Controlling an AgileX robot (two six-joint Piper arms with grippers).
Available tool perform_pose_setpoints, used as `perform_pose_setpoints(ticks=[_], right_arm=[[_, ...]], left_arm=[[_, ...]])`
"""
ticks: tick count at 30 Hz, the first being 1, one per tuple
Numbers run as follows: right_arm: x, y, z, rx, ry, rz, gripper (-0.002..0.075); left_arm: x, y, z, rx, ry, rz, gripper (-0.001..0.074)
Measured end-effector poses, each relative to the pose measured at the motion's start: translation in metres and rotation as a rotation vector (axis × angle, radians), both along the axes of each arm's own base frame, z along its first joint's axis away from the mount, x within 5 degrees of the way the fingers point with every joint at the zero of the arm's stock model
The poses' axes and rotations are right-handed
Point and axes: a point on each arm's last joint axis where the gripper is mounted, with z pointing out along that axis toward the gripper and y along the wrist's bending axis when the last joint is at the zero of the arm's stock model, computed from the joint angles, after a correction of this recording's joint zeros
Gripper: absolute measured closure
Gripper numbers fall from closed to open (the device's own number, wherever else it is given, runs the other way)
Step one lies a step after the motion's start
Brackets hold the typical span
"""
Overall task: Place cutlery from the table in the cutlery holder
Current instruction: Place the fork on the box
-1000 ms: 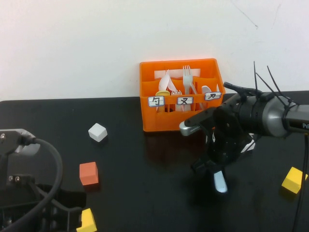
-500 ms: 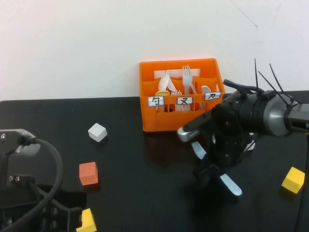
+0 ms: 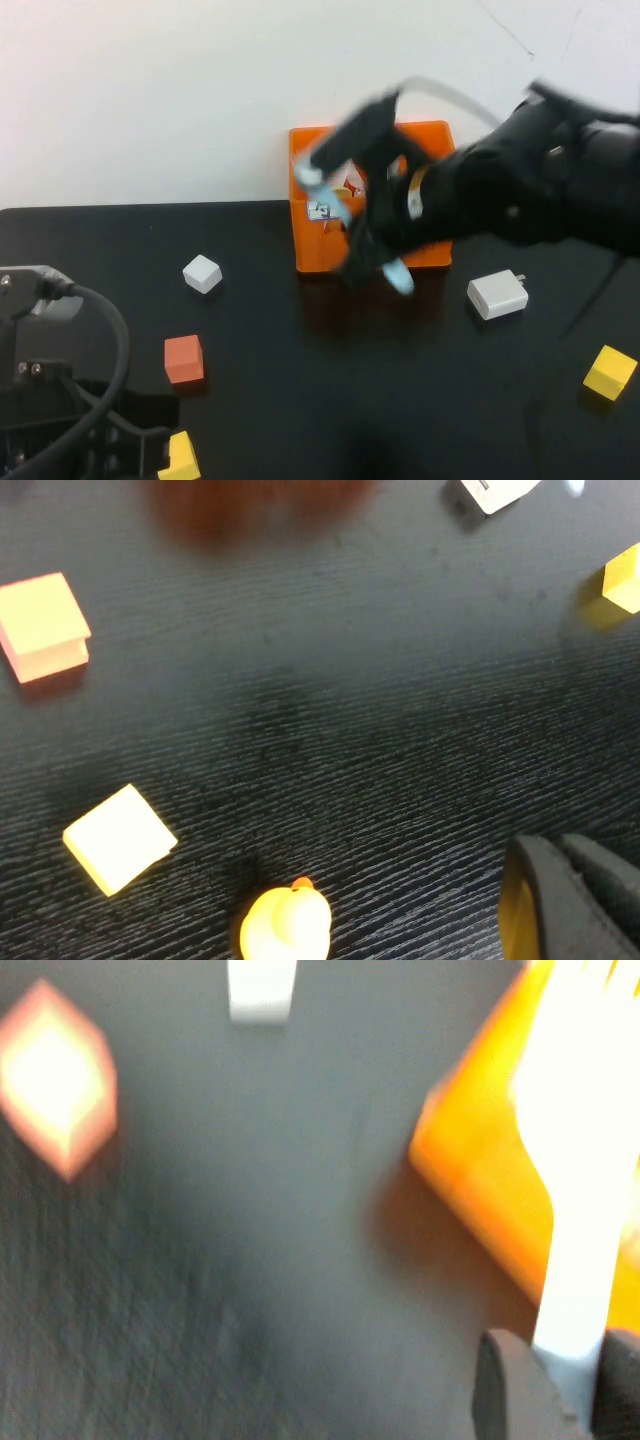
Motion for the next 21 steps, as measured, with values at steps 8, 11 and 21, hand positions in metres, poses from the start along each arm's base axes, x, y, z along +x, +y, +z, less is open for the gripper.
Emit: perform_pose_setpoints(ticks=[8, 11, 21], right_arm=[[0.024, 0.003, 0.035, 0.26, -0.338, 0.041, 0.0578], [0.042, -0.004, 0.03, 0.332, -0.393, 0.002, 0.0578], [0.093, -0.016, -0.012, 0.596, -0.507, -0.165, 0.0578]], left_arm=[[0.0, 0.0, 0.0, 0.0, 0.0, 0.0, 0.0736], [0.0, 0.0, 0.0, 0.0, 0.0, 0.0, 0.0736], [0.0, 0.0, 0.0, -0.001, -0.002, 0.001, 0.0736]])
